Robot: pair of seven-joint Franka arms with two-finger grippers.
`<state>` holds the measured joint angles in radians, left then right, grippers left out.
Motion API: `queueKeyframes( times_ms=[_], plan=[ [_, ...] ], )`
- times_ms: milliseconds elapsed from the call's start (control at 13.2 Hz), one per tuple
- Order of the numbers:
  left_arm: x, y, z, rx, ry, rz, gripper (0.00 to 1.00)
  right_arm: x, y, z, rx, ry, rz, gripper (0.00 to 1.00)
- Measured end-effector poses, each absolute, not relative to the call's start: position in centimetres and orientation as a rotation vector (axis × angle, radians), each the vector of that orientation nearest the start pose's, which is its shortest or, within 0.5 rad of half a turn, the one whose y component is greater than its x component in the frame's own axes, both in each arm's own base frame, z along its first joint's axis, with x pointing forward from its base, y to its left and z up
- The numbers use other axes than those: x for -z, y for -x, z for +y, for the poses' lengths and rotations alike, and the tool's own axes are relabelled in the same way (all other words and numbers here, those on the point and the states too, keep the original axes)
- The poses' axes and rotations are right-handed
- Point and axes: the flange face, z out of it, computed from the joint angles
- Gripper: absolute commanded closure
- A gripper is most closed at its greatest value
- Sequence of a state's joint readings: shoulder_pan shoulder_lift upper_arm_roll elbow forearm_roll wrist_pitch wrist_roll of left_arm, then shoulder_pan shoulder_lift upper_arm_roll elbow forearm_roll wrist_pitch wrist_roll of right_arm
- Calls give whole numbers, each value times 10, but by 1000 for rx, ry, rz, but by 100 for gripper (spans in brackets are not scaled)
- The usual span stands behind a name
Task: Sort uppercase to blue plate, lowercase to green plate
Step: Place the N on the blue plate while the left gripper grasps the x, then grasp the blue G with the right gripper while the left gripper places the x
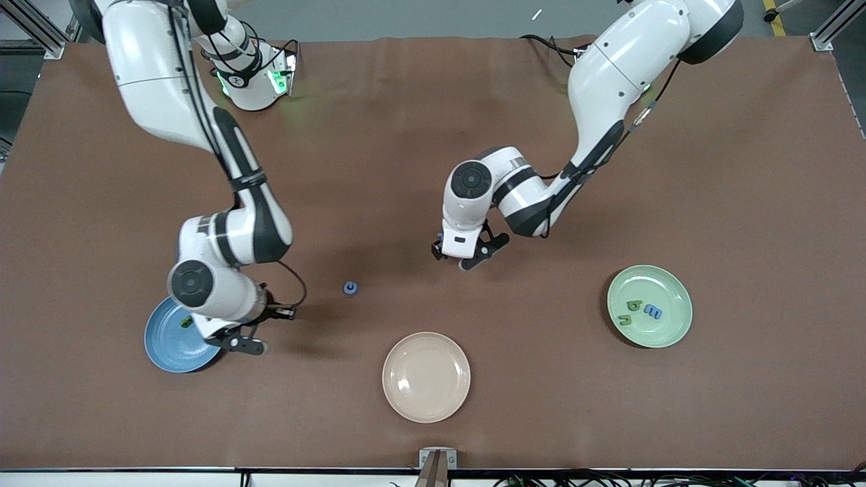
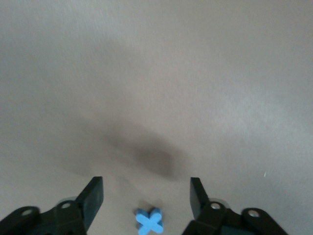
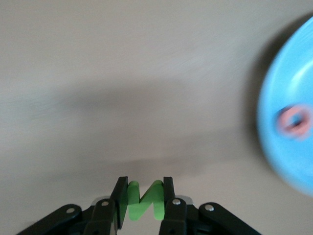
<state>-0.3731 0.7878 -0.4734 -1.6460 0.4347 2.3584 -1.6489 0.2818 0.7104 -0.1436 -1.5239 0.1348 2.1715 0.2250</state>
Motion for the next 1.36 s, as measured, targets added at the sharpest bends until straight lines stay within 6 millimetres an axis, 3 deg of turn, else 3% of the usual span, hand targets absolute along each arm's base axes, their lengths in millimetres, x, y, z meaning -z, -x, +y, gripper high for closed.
queueKeyframes(
  times_ms=[227,303,379,530,682,833,984,1136,1363],
  plan=[
    [-189,-480,-492,-1,3021,-975,30,-238,-702,11,-97,3126,-16,88],
    [-187,-479,-491,-4,3019,-974,33,-238,-702,-16,-96,3121,-72,83],
    [-185,-478,-492,-9,3018,-970,34,-238,-702,-37,-94,3117,-120,75],
    [-176,-472,-495,-25,3013,-956,34,-237,-701,-54,-93,3114,-174,45],
    [-171,-467,-499,-35,3013,-942,36,-237,-702,-49,-80,3118,-200,17],
    [-171,-465,-501,-34,3013,-944,39,-237,-703,-42,-71,3120,-225,13],
    [-171,-465,-501,-34,3009,-957,52,-237,-705,-29,-57,3115,-248,11],
    [-172,-464,-503,-33,3010,-959,69,-237,-705,6,-59,3114,-223,9],
    [-175,-464,-505,-29,3011,-968,98,-235,-698,80,-102,3119,-138,8]
  ],
)
